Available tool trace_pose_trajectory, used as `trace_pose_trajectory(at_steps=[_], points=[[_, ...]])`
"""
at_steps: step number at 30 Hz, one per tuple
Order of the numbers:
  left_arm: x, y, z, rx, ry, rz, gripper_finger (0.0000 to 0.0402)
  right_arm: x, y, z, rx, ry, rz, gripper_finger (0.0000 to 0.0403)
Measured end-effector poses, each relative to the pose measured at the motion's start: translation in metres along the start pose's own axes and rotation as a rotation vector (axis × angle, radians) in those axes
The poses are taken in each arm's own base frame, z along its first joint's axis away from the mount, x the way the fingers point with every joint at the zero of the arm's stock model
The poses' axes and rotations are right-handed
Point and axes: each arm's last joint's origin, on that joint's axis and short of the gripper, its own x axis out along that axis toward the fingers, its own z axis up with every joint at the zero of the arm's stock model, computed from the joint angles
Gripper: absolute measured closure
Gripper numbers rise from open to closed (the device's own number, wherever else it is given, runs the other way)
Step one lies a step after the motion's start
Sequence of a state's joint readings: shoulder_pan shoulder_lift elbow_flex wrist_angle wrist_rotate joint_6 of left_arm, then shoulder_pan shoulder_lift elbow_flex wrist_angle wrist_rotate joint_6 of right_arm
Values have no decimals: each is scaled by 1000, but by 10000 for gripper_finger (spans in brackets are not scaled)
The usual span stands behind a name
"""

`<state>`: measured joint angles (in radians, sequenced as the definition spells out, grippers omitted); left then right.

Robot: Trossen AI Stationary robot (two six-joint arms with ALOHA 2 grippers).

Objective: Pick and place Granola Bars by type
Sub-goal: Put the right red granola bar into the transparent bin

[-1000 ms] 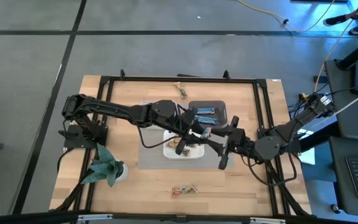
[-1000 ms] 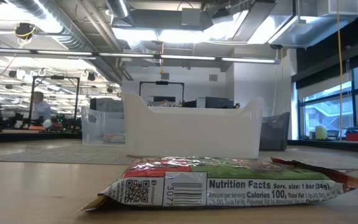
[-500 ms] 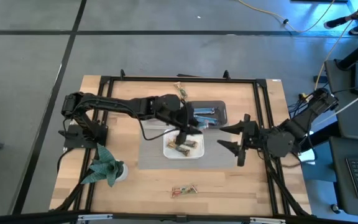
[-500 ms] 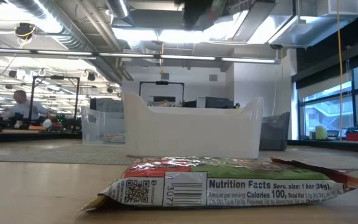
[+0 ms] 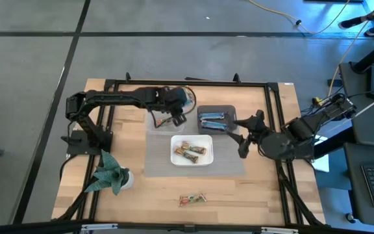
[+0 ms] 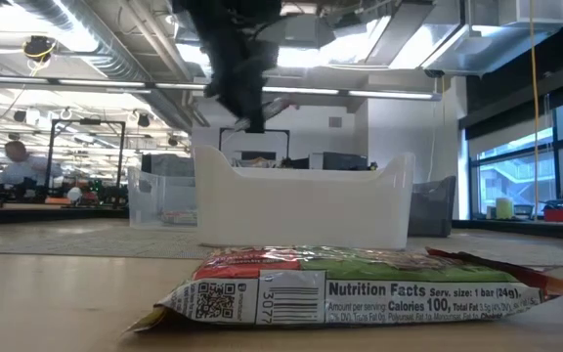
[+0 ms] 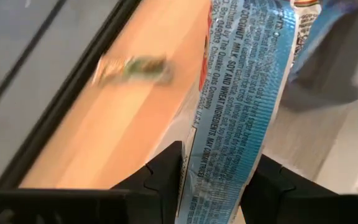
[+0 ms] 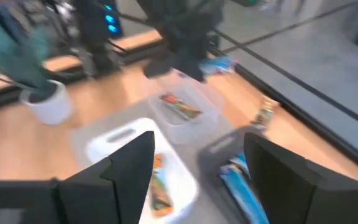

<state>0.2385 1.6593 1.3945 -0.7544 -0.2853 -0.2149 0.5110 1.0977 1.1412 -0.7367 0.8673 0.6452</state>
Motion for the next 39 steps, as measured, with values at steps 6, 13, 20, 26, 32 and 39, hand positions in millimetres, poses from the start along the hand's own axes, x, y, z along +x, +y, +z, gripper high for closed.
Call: trace_pose_trajectory(at_steps=[6,13,20,26,32,39], points=[[8,21,-8,-98,120,-13,277,12,-17,0,-36,51,-114,153],[30,28,-34,-159,213,3,277,25,-32,6,-68,82,-177,153],[45,28,-52,-174,253,7,277,38,-46,14,-69,105,-203,153],[52,27,-62,-171,269,10,277,47,-60,21,-46,98,-265,153],[59,27,-72,-168,279,14,277,55,-69,29,-51,84,-259,153],[64,27,-84,-183,311,27,277,64,-73,35,-108,55,-288,153]])
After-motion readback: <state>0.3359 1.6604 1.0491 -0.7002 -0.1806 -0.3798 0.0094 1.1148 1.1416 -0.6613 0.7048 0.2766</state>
